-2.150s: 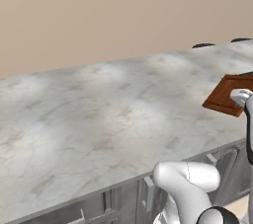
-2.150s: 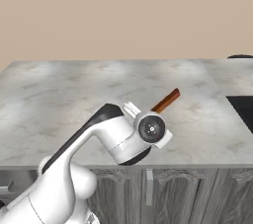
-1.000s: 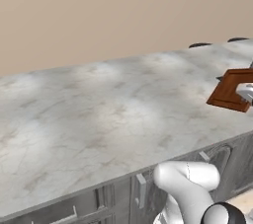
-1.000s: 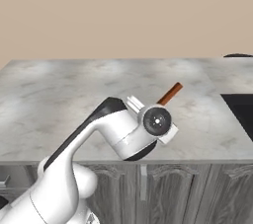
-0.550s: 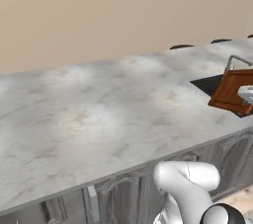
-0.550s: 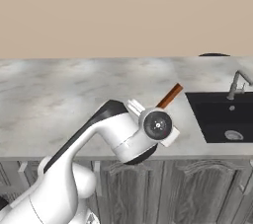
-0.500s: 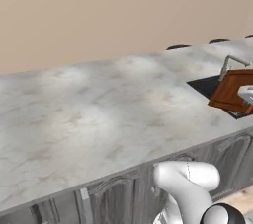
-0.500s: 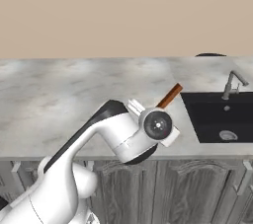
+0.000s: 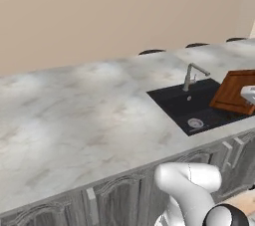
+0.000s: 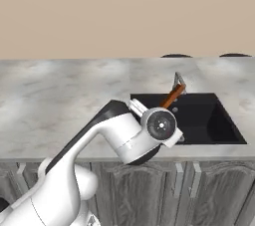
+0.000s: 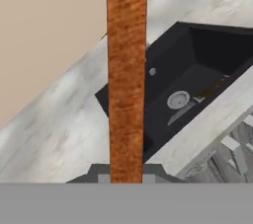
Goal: Move the cutting board and knife to the sink. Then move spray from the cabinet to the counter.
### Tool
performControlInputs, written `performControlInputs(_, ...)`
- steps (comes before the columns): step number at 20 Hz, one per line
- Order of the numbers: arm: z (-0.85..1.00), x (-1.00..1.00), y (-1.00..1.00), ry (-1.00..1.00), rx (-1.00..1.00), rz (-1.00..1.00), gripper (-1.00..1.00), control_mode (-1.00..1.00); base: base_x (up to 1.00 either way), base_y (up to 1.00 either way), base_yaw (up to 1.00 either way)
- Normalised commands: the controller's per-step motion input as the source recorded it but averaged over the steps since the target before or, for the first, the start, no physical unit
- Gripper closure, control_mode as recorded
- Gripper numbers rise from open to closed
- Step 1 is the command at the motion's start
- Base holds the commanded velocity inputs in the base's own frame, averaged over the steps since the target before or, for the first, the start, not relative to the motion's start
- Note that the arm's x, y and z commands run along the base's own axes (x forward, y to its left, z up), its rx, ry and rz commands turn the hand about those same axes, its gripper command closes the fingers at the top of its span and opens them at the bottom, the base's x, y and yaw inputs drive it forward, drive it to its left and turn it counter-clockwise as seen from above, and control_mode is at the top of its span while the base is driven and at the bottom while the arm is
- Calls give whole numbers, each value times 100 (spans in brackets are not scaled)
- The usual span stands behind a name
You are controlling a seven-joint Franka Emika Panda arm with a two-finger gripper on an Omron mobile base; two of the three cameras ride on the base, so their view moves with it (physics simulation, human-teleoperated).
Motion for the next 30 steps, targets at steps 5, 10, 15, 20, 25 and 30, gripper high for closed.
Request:
performControlInputs(5,0,0,0,0,0,0,100,100,55,-100,0)
performControlInputs(10,0,0,0,0,0,0,100,100,73,-100,2)
performControlInputs(15,0,0,0,0,0,0,100,100,61,-90,22)
performControlInputs(20,0,0,0,0,0,0,100,100,15,-75,29)
performControlInputs(25,0,0,0,0,0,0,100,100,2,-82,18)
performControlInputs(30,0,0,0,0,0,0,100,100,2,-21,17)
